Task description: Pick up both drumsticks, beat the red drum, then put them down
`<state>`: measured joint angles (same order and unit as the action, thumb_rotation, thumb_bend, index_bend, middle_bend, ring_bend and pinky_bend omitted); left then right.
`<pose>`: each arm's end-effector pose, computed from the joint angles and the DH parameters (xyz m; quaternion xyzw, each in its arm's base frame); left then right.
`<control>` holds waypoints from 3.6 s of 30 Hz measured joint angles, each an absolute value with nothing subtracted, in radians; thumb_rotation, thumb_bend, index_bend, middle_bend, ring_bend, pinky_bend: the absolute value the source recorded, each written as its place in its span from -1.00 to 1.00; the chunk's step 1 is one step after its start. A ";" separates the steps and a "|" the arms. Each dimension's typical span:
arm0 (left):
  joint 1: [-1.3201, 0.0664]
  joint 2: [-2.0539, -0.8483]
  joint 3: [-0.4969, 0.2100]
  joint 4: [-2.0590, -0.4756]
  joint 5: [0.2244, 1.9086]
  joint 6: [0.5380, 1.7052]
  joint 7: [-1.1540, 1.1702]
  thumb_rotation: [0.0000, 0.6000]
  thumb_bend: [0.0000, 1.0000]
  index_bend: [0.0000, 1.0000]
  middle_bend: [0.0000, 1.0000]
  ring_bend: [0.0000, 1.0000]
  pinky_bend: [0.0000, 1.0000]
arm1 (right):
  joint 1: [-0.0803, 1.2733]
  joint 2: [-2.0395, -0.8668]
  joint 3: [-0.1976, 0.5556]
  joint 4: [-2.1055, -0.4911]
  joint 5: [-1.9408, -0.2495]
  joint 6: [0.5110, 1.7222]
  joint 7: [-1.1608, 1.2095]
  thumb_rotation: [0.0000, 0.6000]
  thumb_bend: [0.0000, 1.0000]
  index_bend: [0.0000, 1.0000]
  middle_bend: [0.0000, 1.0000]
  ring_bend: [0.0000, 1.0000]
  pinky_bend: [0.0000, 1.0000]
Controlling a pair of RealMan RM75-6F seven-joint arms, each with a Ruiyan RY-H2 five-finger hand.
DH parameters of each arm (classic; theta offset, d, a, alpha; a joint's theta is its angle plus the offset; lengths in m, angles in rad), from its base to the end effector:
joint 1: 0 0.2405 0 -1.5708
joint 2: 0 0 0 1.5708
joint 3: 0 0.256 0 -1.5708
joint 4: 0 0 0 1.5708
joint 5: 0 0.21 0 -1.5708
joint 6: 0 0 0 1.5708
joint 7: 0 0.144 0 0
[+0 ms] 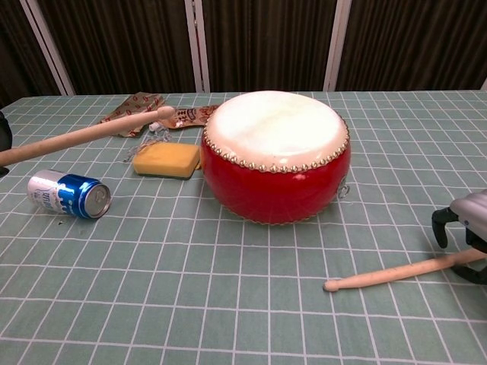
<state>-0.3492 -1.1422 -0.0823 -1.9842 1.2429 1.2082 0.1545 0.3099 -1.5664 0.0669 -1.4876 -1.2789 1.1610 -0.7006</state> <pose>-0.2081 0.2334 0.0968 -0.6208 -0.5058 -0.4045 0.4417 -0.2582 -0.2337 -0.0124 0.7449 -0.3199 0.2263 0.5401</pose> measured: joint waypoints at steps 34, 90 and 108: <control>-0.349 -1.142 -0.081 -1.982 1.240 1.212 0.159 1.00 0.10 0.44 1.00 1.00 1.00 | 0.310 -1.347 0.044 -1.711 -1.344 1.235 -0.650 1.00 0.29 0.89 1.00 1.00 1.00; -0.866 -1.043 -0.362 -1.836 0.741 0.909 0.366 1.00 0.12 0.48 1.00 1.00 1.00 | 0.723 -1.080 0.355 -2.075 -0.413 1.234 -0.619 1.00 0.35 0.90 1.00 1.00 1.00; -0.852 -1.004 -0.365 -1.830 0.857 0.900 0.233 1.00 0.12 0.48 1.00 1.00 1.00 | 0.720 -1.098 0.512 -2.000 -0.382 0.990 -0.182 1.00 0.35 0.90 1.00 1.00 1.00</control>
